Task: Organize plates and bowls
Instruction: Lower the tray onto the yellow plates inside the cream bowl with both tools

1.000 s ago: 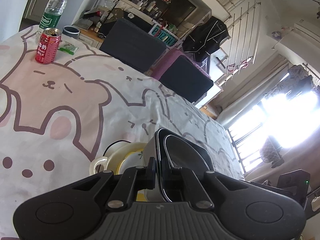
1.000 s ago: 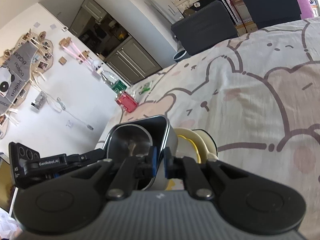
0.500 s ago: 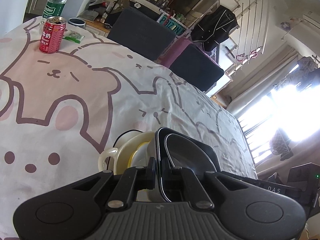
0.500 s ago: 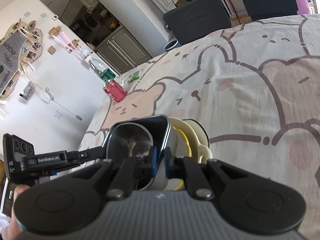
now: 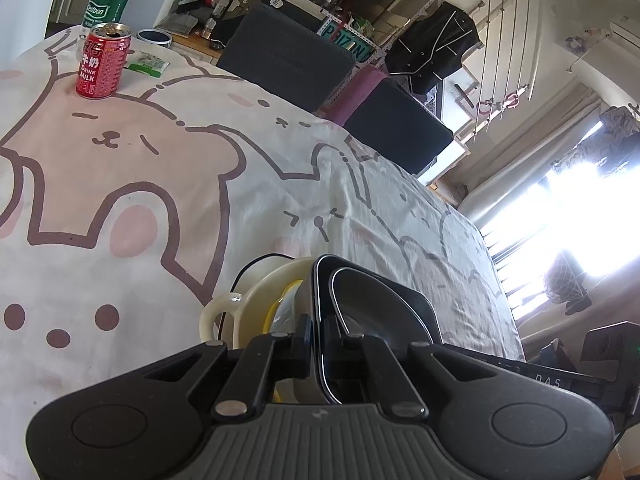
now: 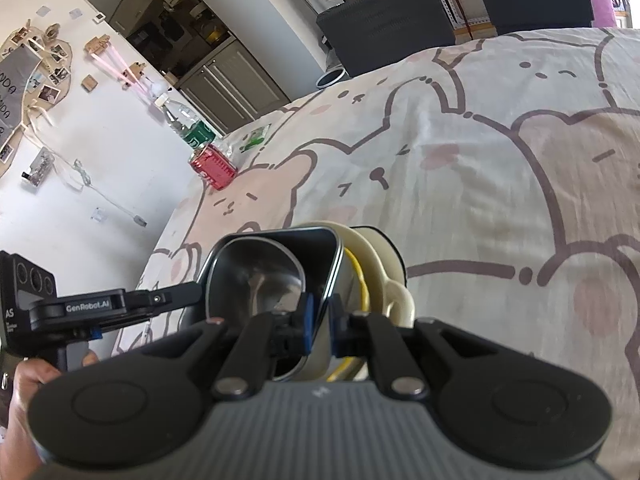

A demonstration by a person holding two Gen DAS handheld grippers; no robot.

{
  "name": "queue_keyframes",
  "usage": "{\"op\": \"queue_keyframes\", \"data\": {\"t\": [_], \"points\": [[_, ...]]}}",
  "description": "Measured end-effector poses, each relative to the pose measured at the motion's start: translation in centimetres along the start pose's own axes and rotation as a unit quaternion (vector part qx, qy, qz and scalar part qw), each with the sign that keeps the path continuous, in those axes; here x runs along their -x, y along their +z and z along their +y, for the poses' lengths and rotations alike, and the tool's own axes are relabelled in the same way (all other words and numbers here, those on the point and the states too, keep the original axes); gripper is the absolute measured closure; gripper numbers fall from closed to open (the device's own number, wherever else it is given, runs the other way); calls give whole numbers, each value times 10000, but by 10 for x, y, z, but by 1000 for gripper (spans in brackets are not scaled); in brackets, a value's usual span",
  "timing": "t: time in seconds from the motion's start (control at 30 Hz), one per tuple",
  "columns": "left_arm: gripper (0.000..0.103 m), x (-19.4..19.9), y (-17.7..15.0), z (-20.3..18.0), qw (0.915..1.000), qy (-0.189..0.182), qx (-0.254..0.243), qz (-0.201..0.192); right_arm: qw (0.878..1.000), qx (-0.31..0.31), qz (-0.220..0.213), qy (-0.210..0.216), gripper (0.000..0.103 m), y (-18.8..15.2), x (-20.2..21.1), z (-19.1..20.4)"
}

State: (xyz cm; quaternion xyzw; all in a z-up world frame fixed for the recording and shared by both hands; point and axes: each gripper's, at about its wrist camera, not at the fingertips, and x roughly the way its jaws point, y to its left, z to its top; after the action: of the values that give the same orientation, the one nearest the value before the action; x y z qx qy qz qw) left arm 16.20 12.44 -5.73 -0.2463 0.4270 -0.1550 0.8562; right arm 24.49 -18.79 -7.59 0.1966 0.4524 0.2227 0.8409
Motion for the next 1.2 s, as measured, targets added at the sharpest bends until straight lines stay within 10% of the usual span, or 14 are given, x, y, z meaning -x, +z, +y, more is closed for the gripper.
{"op": "queue_keyframes", "data": {"t": [1.2], "points": [[97,-5,0,5,9997,77,53,220,9997,16,253,-71,90,1,-12,0]]}}
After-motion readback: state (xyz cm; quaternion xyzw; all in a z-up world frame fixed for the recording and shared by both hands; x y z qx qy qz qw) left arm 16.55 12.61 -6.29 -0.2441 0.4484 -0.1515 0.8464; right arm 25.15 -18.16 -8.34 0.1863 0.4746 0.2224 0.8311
